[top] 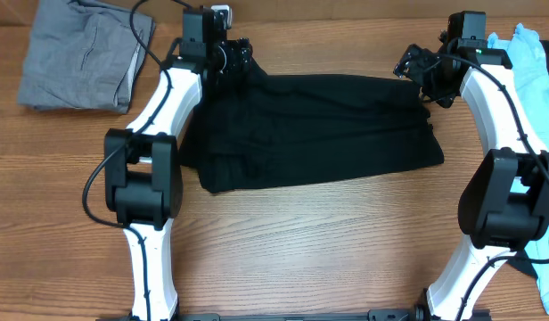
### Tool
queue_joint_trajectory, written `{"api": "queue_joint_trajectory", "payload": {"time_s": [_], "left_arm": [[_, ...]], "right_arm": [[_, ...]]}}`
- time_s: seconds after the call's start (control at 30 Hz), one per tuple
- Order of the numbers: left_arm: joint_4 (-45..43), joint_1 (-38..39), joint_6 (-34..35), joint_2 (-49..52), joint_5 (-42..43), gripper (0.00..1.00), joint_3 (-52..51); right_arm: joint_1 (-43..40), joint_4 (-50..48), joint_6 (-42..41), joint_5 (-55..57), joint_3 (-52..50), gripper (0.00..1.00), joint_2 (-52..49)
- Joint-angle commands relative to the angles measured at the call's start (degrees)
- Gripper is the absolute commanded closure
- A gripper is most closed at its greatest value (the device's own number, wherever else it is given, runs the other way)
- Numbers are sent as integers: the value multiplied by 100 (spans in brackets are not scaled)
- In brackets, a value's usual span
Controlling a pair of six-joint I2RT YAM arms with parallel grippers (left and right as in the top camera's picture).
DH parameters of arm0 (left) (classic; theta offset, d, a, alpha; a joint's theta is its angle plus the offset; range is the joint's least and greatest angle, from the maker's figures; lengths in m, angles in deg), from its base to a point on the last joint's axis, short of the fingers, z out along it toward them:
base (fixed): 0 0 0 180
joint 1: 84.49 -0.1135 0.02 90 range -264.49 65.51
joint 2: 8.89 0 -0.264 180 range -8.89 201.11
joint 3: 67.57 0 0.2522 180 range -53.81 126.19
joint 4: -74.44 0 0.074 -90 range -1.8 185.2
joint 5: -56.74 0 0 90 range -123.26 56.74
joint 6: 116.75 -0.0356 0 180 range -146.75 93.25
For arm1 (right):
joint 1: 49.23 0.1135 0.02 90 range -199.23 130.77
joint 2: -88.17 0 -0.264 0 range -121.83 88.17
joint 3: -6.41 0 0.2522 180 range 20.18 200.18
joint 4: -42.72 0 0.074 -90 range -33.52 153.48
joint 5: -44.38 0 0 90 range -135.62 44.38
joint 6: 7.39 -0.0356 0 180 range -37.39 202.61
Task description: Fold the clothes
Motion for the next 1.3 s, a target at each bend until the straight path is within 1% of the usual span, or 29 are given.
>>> {"api": "queue_joint_trajectory", "payload": {"time_s": [0.0, 0.13, 0.27, 0.33, 0.47, 0.5, 0.53, 0.6, 0.73, 0.83, 0.87, 0.93, 0.97, 1.13, 1.27], "left_arm": [[-503, 20, 157, 413, 111, 20, 195], [-673, 15, 116, 608, 9, 23, 197], [-728, 7, 76, 743, -507, 24, 197], [-852, -2, -81, 789, -540, 24, 197], [-920, -35, -166, 866, -540, 30, 197], [-931, -57, -166, 914, -542, 34, 197], [-957, -68, -166, 940, -542, 34, 197], [-997, -94, -166, 964, -542, 39, 197], [-997, -149, -166, 968, -544, 62, 197], [-970, -175, -166, 968, -542, 78, 195], [-955, -179, -164, 968, -542, 81, 197], [-933, -177, -164, 968, -542, 93, 195], [-931, -177, -164, 968, -542, 96, 195], [-955, -177, -160, 968, -542, 96, 195], [-949, -177, -144, 968, -540, 96, 195]], "right_arm": [[-15, 83, 39, -33, 90, 0, -39], [-15, 201, 42, -22, 90, 0, -39], [-15, 254, 39, 9, 90, 0, -57], [-15, 260, 39, 9, 90, 0, -74], [-15, 302, 37, 7, 90, 0, -101], [-15, 317, 37, 7, 90, 1, -101], [-15, 321, 37, 7, 90, 1, -101], [-15, 332, 37, 9, 90, 1, -101], [-15, 319, 37, 9, 90, 3, -103], [-15, 273, 39, 31, 90, 2, -105], [-15, 254, 39, 79, 90, 2, -105], [-15, 205, 39, 382, 90, 2, -105], [-15, 177, 42, 463, 90, 2, -105], [-17, -85, 42, 553, 90, 4, -153], [-17, -286, 42, 549, 90, 4, -376]]}}
